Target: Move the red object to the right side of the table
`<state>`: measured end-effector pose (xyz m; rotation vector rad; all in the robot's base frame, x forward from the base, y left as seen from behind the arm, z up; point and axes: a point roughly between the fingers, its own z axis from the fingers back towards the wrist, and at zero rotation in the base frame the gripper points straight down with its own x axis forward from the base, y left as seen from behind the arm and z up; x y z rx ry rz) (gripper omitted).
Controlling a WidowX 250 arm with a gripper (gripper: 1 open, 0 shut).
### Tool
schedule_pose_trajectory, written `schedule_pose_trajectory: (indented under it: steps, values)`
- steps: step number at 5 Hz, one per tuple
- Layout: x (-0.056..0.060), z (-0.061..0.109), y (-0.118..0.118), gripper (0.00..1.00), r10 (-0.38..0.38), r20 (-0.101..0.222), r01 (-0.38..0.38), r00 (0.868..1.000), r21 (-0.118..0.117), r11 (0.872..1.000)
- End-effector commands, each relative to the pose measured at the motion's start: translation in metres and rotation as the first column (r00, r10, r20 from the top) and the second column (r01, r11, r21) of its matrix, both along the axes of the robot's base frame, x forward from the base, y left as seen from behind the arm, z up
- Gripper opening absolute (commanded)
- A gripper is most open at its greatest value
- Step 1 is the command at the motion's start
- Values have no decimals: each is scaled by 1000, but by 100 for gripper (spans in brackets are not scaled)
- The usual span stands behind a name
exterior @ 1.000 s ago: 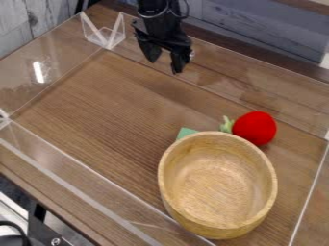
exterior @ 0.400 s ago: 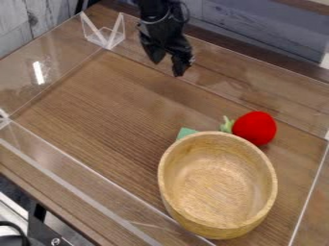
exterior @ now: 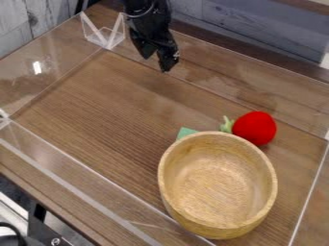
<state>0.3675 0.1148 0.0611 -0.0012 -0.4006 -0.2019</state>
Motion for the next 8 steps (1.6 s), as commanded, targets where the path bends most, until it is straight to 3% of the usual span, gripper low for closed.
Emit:
schedule_pose_trajectory:
  steps: [1, 2, 3, 5, 6, 7, 8]
  values:
    - [7, 16, 6, 100, 9, 43, -9, 999, 14, 1000]
    - [8, 9, 6, 100, 12, 37, -13, 999, 9, 1000]
    - [9, 18, -11, 100, 36, 32, -36, 999, 1, 999]
    - [6, 7, 3, 100, 103, 31, -103, 994, 8, 995]
    - [3, 8, -4, 100, 158, 25, -159, 987, 5, 987]
    - [5, 8, -10, 0, 217, 30, -218, 976, 4, 976]
    - [6, 1, -19, 100, 191, 37, -191, 981, -1, 982]
